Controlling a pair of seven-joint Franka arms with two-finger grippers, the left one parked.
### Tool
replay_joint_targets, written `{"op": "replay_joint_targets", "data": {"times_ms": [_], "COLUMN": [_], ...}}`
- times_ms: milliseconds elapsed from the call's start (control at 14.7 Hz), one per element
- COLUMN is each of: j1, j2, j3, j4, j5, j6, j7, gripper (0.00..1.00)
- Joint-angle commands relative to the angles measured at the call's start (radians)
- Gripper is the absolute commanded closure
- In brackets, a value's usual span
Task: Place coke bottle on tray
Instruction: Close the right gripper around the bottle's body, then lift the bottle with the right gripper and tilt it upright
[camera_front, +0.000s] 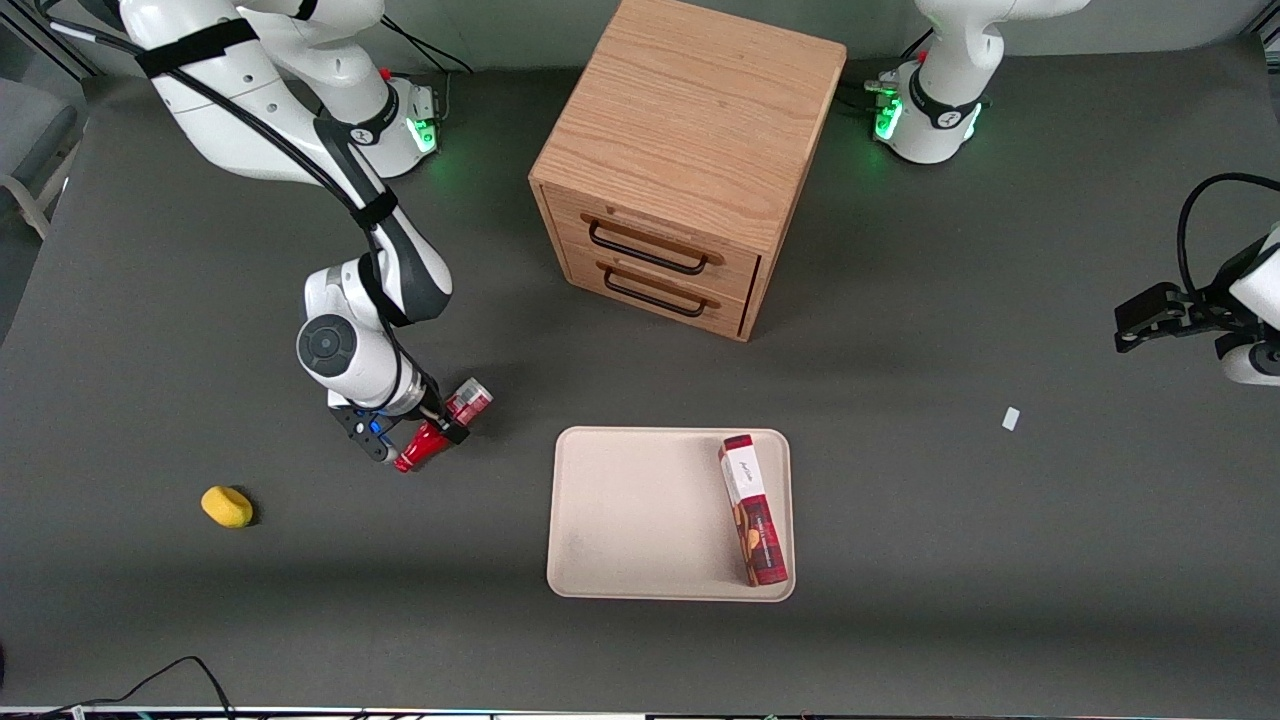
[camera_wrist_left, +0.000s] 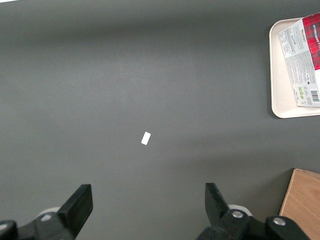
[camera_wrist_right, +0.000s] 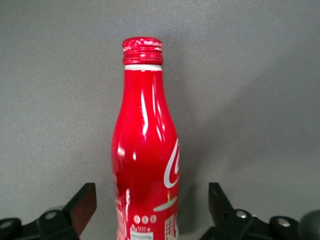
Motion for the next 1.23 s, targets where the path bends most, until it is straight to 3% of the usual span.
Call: {"op": "replay_joint_targets", "data": {"times_ms": [0, 136, 614, 818, 1159], "j1": [0.012, 0.012, 0.012, 0.012, 0.009], "j2": [0.008, 0.012, 0.002, -0.046, -0.107], "j3": [-0.005, -0.005, -0.005, -0.005, -0.005], "j4": [-0.016, -0.016, -0.006, 0.009, 0.234], "j5": [-0.001, -0.003, -0.003, -0.014, -0.027], "j6": [0.041, 0.058, 0.064, 0.037, -0.312], "j7": [0.025, 0.025, 0.013, -0.022, -0.167], "gripper": [0.11, 0.2, 0.79, 0.85, 0.85]}}
